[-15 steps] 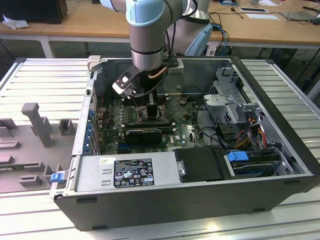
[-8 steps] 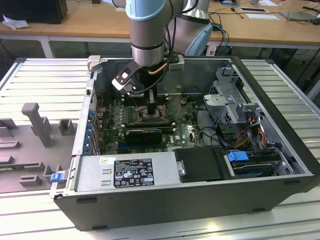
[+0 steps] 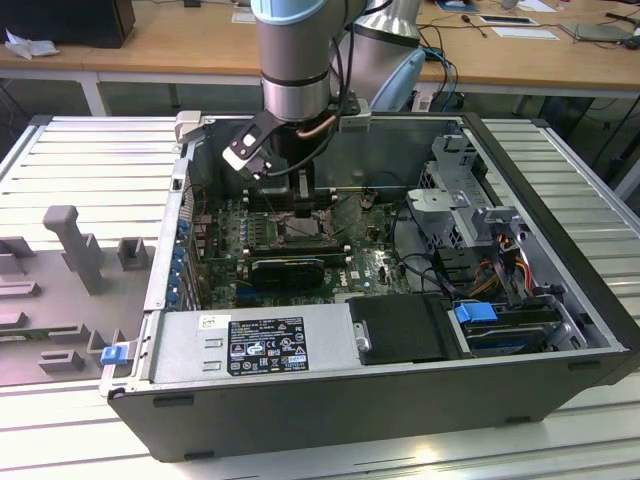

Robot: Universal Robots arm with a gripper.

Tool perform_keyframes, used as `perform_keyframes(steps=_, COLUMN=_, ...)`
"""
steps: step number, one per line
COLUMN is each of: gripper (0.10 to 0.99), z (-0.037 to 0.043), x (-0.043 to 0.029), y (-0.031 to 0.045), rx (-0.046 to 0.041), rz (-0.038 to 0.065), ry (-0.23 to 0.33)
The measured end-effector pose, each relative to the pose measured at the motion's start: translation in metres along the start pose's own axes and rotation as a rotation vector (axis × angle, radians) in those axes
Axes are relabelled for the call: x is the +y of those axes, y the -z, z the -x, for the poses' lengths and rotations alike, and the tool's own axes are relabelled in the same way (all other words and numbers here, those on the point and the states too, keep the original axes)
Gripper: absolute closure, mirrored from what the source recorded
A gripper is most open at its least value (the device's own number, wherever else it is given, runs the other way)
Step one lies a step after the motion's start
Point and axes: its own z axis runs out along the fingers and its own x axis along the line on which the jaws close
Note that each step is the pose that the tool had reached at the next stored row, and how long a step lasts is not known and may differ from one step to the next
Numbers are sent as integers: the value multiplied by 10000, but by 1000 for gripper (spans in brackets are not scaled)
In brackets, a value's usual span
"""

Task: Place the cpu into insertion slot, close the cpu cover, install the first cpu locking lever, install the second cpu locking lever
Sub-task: 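Place the cpu into insertion slot, then close the cpu cover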

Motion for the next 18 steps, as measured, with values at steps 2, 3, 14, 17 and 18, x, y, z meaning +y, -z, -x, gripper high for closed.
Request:
perform_keyframes(steps=2, gripper=980, z=-1, x=2, y=18, rx=-3, rz=1, ry=1)
perform_keyframes(steps=3, gripper=980, z=-1, x=3, y=18, rx=-3, rz=1, ry=1)
perform_keyframes(steps=14, gripper=980, z=10, x=146, y=142, rx=0, rz=-138, ry=-21)
perform_keyframes(steps=17, gripper=980, z=7, x=193, y=225, rx=2, rz=-154, ry=-21)
perform_keyframes(steps=18, gripper=980, z=7, x=257, y=221, rx=1, rz=-192, ry=-22)
